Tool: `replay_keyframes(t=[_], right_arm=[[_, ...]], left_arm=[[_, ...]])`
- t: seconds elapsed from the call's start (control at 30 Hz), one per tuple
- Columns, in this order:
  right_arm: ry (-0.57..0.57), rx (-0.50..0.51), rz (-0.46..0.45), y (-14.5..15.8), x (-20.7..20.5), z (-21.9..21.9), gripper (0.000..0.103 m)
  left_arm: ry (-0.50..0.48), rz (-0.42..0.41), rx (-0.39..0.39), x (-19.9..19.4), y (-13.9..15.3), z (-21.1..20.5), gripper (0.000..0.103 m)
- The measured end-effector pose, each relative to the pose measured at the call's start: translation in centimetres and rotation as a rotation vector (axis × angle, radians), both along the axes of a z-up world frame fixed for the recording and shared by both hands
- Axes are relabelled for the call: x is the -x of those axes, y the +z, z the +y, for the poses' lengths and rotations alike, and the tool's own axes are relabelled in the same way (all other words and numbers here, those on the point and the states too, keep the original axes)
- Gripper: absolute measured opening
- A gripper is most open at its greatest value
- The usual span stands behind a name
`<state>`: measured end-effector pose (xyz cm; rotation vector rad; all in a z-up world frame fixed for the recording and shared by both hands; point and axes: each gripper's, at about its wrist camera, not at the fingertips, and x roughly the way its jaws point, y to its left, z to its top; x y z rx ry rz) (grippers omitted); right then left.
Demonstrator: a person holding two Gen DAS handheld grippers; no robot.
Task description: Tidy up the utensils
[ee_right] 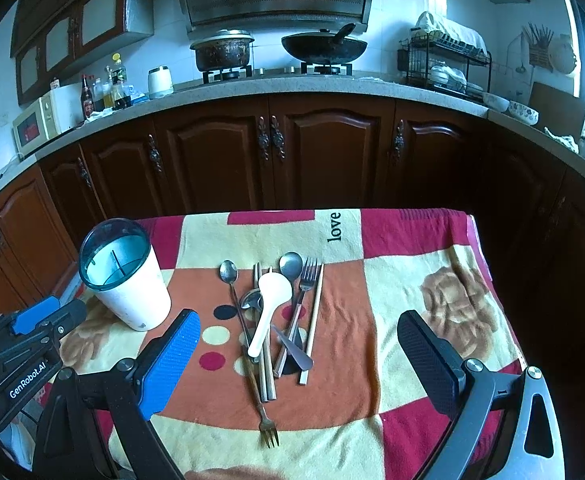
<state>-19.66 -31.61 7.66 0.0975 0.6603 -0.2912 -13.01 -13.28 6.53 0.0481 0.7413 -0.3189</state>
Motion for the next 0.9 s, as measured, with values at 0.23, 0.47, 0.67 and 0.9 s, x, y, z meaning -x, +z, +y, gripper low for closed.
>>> replay_keyframes(t=[0.23, 0.47, 0.67, 0.9], right_arm=[[-0.002, -0.010, 0.012, -0.6, -0.6, -0.5, 0.098], [0.000, -0.021, 0.021, -1.2, -1.2, -0.8, 0.098], [0.007, -0.030, 0.036, -1.8, -1.7, -1.1, 0.098], [0.023, -0.054, 0.046, -2.8, -2.1, -2.0, 0.098]], left_arm=[[0.001, 0.025, 0.017, -0.6, -0.6, 0.0, 0.040], [0.005, 0.035, 0.029, -1.1, -0.9, 0.0, 0.040], [0.010, 0.044, 0.028, -1.6, -1.4, 0.1, 0.040], [0.006, 0.055, 0.017, -2.2, -2.2, -0.1, 0.040]])
